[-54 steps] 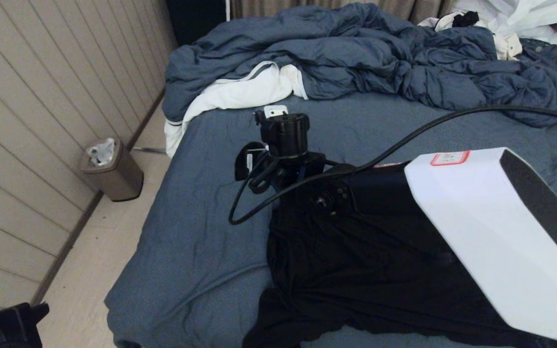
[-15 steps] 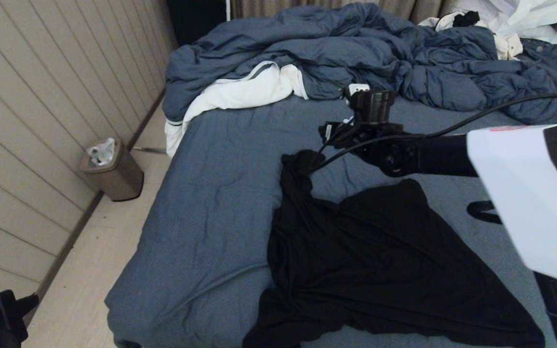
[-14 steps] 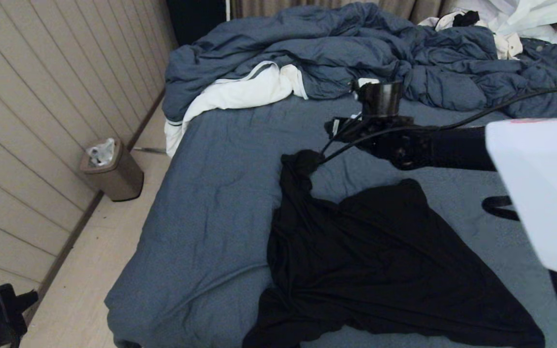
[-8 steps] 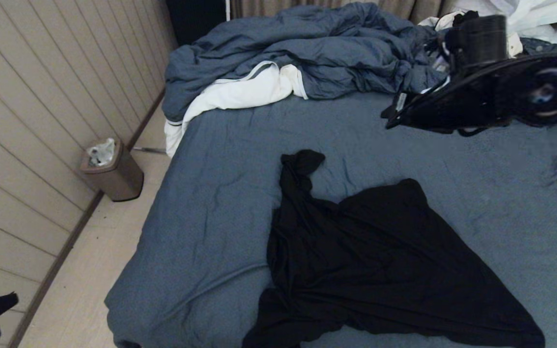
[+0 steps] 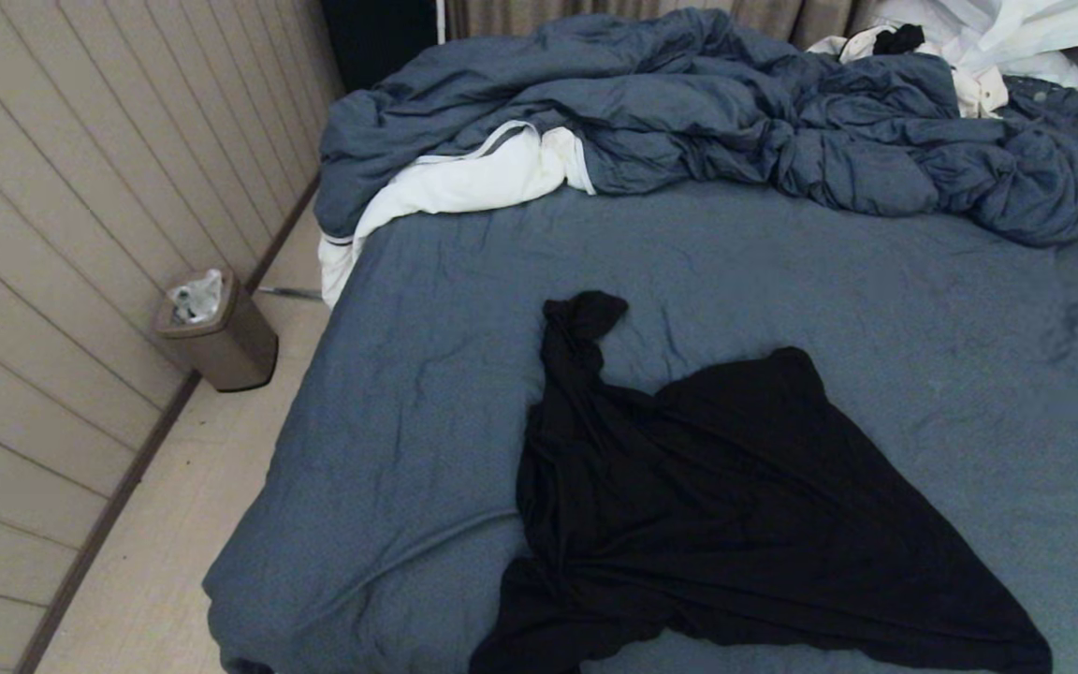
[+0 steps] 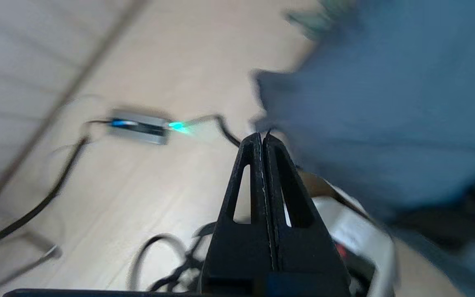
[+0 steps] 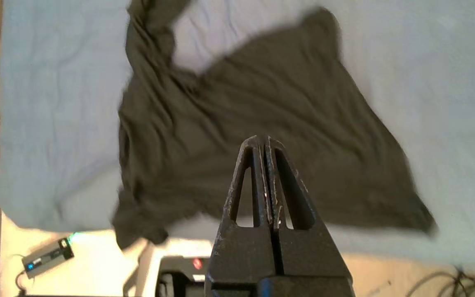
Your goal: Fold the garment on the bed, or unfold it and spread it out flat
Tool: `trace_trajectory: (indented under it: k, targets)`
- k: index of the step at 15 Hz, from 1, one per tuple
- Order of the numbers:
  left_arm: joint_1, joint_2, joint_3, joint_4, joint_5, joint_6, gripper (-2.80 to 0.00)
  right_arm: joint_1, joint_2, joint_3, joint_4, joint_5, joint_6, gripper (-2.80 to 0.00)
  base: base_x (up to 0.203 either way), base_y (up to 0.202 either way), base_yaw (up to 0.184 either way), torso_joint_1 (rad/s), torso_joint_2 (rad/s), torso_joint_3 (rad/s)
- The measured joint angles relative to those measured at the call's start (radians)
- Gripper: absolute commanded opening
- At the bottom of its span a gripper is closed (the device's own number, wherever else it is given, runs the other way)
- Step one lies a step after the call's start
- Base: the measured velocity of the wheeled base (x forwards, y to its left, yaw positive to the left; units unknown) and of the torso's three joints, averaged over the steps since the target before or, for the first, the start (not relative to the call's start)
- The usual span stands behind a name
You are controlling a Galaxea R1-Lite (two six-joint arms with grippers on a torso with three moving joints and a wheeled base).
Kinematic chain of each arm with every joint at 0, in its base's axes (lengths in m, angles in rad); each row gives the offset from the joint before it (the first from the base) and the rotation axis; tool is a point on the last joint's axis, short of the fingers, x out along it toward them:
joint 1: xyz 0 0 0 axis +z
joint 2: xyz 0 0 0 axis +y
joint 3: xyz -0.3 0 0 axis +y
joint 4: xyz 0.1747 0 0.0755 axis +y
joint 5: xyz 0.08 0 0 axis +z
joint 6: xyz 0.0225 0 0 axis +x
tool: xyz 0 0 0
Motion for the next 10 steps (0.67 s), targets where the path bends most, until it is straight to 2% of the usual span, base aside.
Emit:
trace_trajectory:
  k: [3,5,7,10]
  targets:
    - [0.159,-0.137,-0.005,0.042,-0.017,0.102,-2.8,-0.02,-0.287,0.154,0.106,-0.013,-0.022,-2.8,0.0,0.0,0.0,0.0,0.0,0.0]
    - [0.19,-0.179,0.01,0.049,-0.094,0.088,-2.8,-0.028,-0.456,0.275,0.155,-0.041,-0.048,-2.8,0.0,0.0,0.0,0.0,0.0,0.0]
    - [0.199,-0.196,0.008,0.019,-0.191,0.095,-2.8,-0.031,-0.58,0.414,0.143,-0.084,-0.079,-2.8,0.0,0.0,0.0,0.0,0.0,0.0]
    - [0.257,-0.217,0.002,-0.026,-0.209,0.18,-2.8,-0.027,-0.68,0.57,0.059,-0.134,-0.096,-2.8,0.0,0.0,0.0,0.0,0.0,0.0]
